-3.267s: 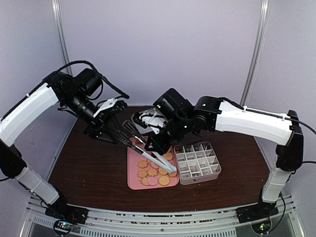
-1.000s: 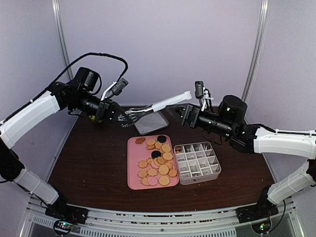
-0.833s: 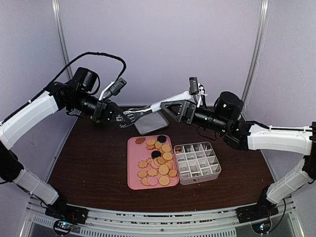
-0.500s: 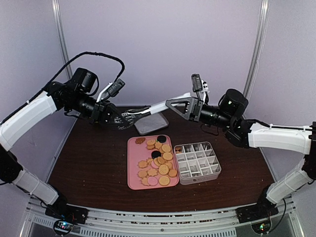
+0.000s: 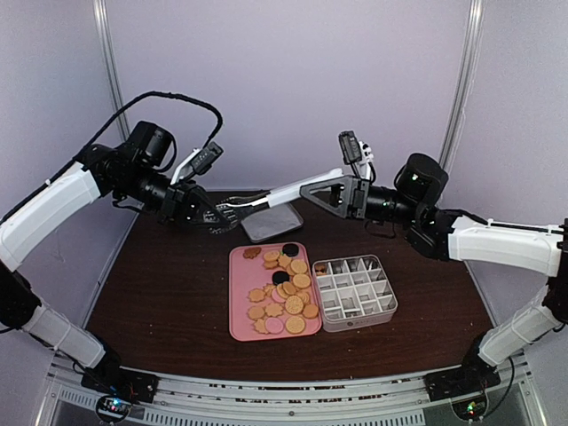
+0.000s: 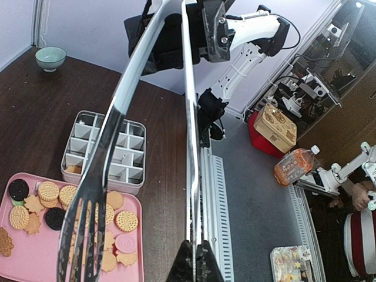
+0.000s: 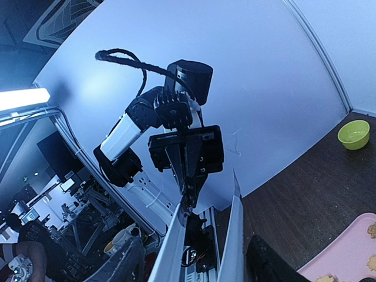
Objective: Pack the cookies
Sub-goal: Pass from the left arm to the right
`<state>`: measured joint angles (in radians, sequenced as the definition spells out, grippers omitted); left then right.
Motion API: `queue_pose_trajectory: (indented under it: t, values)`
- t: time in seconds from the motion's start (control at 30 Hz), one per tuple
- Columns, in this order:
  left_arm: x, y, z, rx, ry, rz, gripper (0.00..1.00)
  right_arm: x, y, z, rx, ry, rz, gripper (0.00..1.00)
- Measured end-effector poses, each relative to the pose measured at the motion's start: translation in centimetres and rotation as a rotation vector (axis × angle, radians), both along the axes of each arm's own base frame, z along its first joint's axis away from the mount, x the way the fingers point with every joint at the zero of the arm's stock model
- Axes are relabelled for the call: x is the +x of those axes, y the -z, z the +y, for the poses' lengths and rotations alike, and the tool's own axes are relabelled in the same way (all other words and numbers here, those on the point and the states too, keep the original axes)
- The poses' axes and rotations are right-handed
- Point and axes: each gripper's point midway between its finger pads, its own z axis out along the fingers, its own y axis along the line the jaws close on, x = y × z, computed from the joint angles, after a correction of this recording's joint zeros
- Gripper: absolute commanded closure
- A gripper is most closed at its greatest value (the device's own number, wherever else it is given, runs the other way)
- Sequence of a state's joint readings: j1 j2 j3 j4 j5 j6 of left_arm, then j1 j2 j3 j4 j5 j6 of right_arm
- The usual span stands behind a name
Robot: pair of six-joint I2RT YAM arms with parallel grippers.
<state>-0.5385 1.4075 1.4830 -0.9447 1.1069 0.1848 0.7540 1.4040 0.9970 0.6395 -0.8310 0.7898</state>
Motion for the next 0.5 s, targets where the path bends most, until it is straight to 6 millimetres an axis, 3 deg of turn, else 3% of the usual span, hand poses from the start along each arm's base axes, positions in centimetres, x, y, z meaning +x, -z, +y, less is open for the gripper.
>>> queue_pose_trajectory:
  t: [0.5]
  values:
    - [-0.02, 0.07, 0.04, 0.000, 0.007, -0.021, 1.00, 0.13, -0.38, 0.09, -0.018, -0.001, -0.009, 0.58]
